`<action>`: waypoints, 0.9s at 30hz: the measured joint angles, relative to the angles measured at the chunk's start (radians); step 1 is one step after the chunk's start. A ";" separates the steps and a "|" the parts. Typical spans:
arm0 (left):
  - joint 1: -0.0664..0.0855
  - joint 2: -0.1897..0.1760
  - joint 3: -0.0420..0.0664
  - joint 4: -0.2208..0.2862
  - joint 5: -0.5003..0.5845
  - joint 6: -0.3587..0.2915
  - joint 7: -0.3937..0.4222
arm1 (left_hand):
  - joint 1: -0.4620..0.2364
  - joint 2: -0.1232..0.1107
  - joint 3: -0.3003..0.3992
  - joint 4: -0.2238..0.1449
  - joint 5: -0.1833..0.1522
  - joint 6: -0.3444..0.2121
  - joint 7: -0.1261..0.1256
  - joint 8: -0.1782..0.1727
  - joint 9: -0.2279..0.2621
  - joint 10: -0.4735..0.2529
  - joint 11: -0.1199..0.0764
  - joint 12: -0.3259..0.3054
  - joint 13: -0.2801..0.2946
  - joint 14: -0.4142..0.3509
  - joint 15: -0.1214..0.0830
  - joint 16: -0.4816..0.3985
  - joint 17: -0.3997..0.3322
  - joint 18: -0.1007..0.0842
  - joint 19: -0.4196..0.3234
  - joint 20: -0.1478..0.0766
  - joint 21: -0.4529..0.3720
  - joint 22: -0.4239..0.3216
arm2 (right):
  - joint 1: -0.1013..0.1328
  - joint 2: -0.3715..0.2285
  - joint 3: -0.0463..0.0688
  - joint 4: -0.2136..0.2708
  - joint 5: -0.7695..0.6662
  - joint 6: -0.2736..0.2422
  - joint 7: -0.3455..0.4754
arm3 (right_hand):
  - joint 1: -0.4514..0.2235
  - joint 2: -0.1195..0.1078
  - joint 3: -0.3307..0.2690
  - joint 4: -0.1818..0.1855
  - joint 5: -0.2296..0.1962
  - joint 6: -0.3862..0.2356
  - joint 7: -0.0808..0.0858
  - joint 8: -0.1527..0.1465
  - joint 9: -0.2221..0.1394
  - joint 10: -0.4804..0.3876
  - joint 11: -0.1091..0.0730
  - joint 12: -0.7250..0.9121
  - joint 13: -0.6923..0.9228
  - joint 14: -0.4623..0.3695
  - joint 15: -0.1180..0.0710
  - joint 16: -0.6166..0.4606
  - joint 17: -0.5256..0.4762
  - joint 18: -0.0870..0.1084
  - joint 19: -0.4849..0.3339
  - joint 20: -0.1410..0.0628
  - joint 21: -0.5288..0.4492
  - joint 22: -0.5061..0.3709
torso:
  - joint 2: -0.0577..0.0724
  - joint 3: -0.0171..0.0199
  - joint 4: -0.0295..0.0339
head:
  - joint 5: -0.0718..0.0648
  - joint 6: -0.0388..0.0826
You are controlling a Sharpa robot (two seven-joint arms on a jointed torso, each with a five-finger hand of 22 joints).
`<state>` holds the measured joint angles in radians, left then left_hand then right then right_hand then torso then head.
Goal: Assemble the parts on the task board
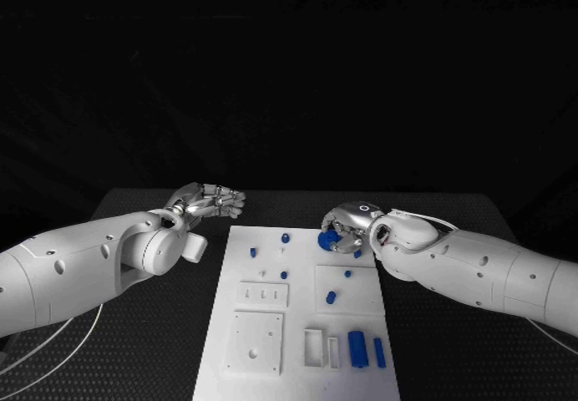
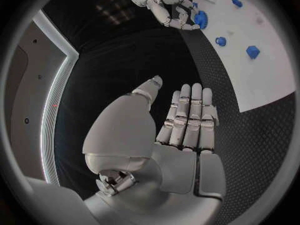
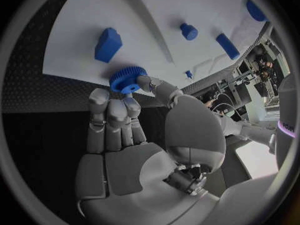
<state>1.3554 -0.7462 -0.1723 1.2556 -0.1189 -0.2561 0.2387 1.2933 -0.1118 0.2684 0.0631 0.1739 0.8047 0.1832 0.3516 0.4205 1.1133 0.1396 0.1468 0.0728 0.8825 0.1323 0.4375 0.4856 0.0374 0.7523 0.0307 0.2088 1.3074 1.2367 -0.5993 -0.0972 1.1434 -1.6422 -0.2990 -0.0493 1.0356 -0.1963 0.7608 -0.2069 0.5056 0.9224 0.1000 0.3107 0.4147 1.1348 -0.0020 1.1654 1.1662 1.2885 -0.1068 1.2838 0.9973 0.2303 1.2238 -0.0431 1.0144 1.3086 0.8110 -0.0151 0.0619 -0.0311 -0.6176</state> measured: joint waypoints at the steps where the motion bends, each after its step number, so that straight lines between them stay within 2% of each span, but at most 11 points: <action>1: 0.000 0.000 0.000 0.000 0.000 0.000 0.000 | 0.000 0.000 0.000 0.000 0.000 0.000 0.000 0.000 0.000 0.000 0.000 0.000 0.000 0.000 0.000 0.000 0.000 0.000 0.000 0.000 0.000 0.000 | 0.002 -0.001 0.001 0.008 -0.005 0.000 -0.003 | -0.002 -0.002 0.001 0.001 0.000 0.000 0.000 0.000 0.000 0.000 0.000 0.000 0.000 0.000 0.000 0.000 0.000 0.000 0.000 0.000 0.003 0.000 | 0.000 0.0000 0.0000 | 0.000 0.000; 12: 0.000 0.000 0.000 0.001 0.000 0.000 0.000 | 0.000 0.000 0.000 0.000 0.000 0.000 0.000 0.000 0.000 0.000 0.000 0.000 0.000 0.000 0.000 0.000 0.000 0.000 0.000 0.000 0.000 0.000 | 0.008 -0.009 0.003 0.109 -0.081 -0.030 -0.034 | -0.003 -0.018 0.005 0.011 -0.026 0.000 0.000 0.000 0.000 0.004 -0.003 0.000 -0.002 0.005 -0.002 -0.004 0.004 0.000 0.005 -0.002 0.008 0.000 | 0.000 0.0005 0.0002 | 0.005 0.003; 16: 0.000 0.000 0.000 0.001 -0.001 0.000 0.000 | 0.000 0.000 0.000 0.000 0.000 0.000 0.000 0.000 0.000 0.000 0.000 0.000 0.000 0.000 0.000 0.000 0.000 0.000 0.000 0.000 0.000 0.000 | 0.009 -0.005 0.003 0.139 -0.111 -0.047 -0.044 | 0.000 -0.022 0.010 0.017 -0.038 0.002 -0.002 0.011 0.000 0.007 -0.004 0.000 -0.003 0.005 -0.002 -0.005 0.005 0.000 0.009 -0.002 0.008 0.000 | 0.000 0.0006 0.0003 | 0.009 0.004; 20: 0.000 0.000 0.000 0.001 -0.001 0.000 0.000 | 0.000 0.000 0.000 0.000 0.000 0.000 0.000 0.000 0.000 0.000 0.000 0.000 0.000 0.000 0.000 0.000 0.000 0.000 0.000 0.000 0.000 0.001 | 0.009 0.021 0.003 0.142 -0.134 -0.059 -0.051 | 0.007 -0.030 0.014 0.020 -0.045 0.003 -0.003 0.012 0.000 0.007 -0.004 0.000 -0.004 0.005 -0.002 -0.008 0.005 -0.001 0.010 -0.004 0.008 0.000 | 0.000 0.0006 0.0004 | 0.012 0.007; 27: 0.000 0.005 0.000 0.000 -0.001 0.000 0.000 | 0.000 0.000 0.000 0.000 0.000 0.000 0.000 0.000 0.000 0.000 0.000 0.000 0.000 0.000 0.000 0.000 0.000 0.000 0.000 0.000 0.000 0.001 | 0.009 0.073 0.001 0.127 -0.157 -0.069 -0.056 | 0.006 -0.032 0.016 0.022 -0.045 0.003 -0.003 0.012 0.000 0.009 -0.002 0.000 -0.005 0.009 -0.005 -0.008 0.006 -0.001 0.011 -0.004 0.008 0.000 | 0.000 0.0000 0.0009 | 0.016 0.011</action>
<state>1.3555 -0.7413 -0.1722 1.2556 -0.1199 -0.2562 0.2385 1.2933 -0.1118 0.2684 0.0631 0.1739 0.8046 0.1832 0.3516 0.4206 1.1133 0.1396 0.1468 0.0729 0.8825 0.1323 0.4375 0.4858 0.0375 0.7523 0.0307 0.2088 1.3080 1.2454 -0.5258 -0.0958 1.2701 -1.7992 -0.3680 -0.1053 1.0411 -0.2281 0.7769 -0.1847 0.4608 0.9257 0.0969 0.3225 0.4148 1.1442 -0.0040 1.1655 1.1611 1.2975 -0.1121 1.2755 1.0037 0.2295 1.2344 -0.0467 1.0222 1.3086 0.8109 -0.0151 0.0628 -0.0151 -0.6064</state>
